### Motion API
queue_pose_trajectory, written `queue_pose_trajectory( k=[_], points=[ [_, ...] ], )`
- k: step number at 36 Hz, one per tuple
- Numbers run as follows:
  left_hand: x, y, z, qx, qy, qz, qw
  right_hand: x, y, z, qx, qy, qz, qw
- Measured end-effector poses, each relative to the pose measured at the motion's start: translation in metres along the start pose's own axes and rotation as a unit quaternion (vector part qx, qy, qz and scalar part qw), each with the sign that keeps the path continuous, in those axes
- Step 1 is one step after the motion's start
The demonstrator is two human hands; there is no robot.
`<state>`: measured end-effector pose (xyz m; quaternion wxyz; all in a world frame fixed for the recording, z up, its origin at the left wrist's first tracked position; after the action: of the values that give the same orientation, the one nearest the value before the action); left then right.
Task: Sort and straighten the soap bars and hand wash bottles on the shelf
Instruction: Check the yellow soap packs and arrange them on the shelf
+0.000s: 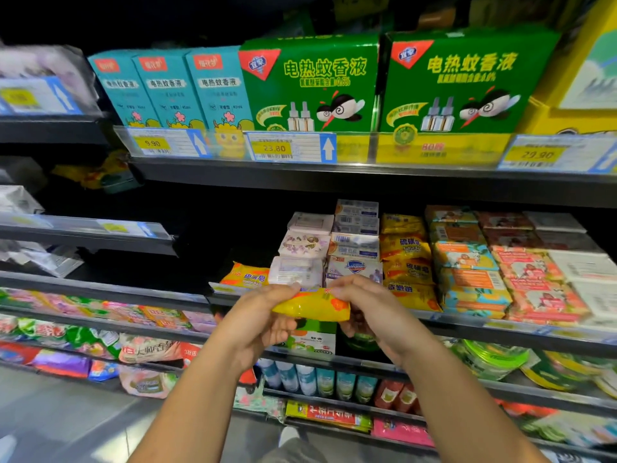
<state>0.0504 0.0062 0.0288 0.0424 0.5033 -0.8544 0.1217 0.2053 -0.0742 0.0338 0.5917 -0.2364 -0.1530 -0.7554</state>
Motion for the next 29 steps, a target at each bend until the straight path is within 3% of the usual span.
queue_pose_trajectory(
  k=[4, 7, 10, 15, 18, 22, 25, 29],
  points=[
    [-0.001, 0.005, 0.003, 0.011, -0.010, -0.002, 1.000, -0.003, 0.003, 0.002, 0.013, -0.016, -0.006, 1.000],
    [-0.003, 0.010, -0.013, 0.004, -0.120, -0.003, 0.993, -0.003, 0.004, 0.005, -0.006, -0.039, 0.000, 0.999],
    [-0.002, 0.013, -0.031, -0.078, -0.247, 0.013, 0.966, -0.003, 0.001, 0.006, -0.029, -0.063, 0.030, 0.997],
    [0.003, 0.011, -0.040, -0.144, -0.354, 0.060, 0.922, -0.002, -0.010, 0.016, -0.112, -0.051, 0.087, 0.989],
    [0.002, 0.010, -0.035, -0.217, -0.349, 0.106, 0.906, -0.007, -0.008, 0.023, -0.141, -0.009, 0.071, 0.987],
    [0.003, 0.011, -0.031, -0.303, -0.311, 0.167, 0.885, -0.018, -0.002, 0.026, -0.044, 0.057, 0.027, 0.997],
    [-0.001, 0.009, -0.031, -0.377, -0.305, 0.168, 0.858, -0.022, -0.006, 0.028, 0.037, 0.116, 0.014, 0.992],
    [-0.012, 0.011, -0.034, -0.551, -0.333, 0.116, 0.757, -0.027, -0.013, 0.029, 0.072, 0.149, 0.004, 0.986]
  ],
)
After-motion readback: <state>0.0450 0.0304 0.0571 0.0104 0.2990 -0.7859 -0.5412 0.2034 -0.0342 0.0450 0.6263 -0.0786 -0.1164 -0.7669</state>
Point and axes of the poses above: each hand's wrist, its own x-axis away from the middle knuckle, its own y-axis out of the back of the hand, z = x × y, the point moved 6 cm from there along -x, towards the middle knuckle, and after that the axes turned 15 degrees about -y, right-handed, at the moved point
